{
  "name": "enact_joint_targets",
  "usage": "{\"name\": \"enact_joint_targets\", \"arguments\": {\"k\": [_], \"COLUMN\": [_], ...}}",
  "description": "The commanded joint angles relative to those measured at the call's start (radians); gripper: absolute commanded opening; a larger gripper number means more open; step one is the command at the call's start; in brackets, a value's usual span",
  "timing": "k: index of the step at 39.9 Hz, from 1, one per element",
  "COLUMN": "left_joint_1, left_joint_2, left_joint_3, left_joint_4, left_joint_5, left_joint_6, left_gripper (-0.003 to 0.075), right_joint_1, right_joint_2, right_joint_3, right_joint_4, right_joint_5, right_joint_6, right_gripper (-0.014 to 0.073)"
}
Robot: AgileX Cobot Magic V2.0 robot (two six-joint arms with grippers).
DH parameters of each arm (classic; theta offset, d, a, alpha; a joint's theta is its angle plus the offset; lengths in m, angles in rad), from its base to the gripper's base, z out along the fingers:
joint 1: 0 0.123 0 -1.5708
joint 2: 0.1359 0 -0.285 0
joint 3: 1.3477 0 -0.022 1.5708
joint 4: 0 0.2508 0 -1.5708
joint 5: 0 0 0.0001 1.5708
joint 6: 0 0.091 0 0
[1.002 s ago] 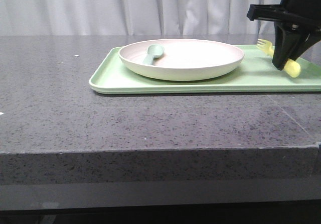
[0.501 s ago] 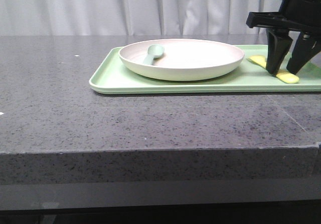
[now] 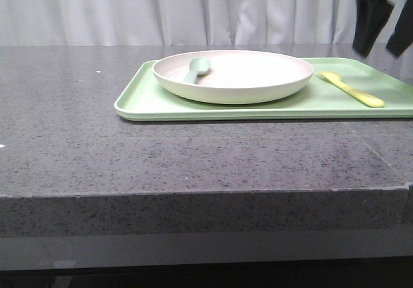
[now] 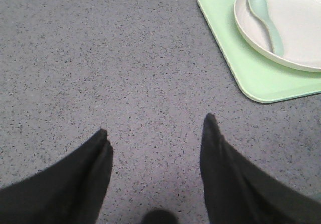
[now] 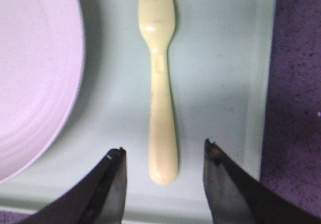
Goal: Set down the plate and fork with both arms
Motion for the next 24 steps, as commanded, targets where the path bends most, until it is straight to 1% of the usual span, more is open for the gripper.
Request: {"name": "enact_joint_targets", "arguments": {"k": [1,7,16,24], "left_joint_1": [0.001,0.001,0.001,0.001], "left_joint_2": [-0.002,-0.002,-0.002,-0.002], "left_joint_3": [-0.026,-0.026,-0.026,-0.026], "left_joint_4": [-0.018,-0.018,-0.018,-0.018], "left_joint_5": [-0.066,-0.064,-0.064,-0.064], "left_joint_6": [0.001,0.001,0.001,0.001], "left_gripper": [0.0388,0.0388,0.0388,0.0388], "right_joint_1": [0.007,0.04,0.041,0.041], "right_joint_2": [-0.148,-0.319,-0.559,-0.758], "right_joint_3": [0.005,0.117,0.318,0.473], "right_joint_4": [-0.006,-0.027,-0.047,-0.049], "right_joint_5": [0.002,-0.001,-0.017,-0.092], "right_joint_6": [-0.025,-0.051,-0.051,-0.051], "right_gripper": [0.0383,0.0383,0.0383,0.0383]}}
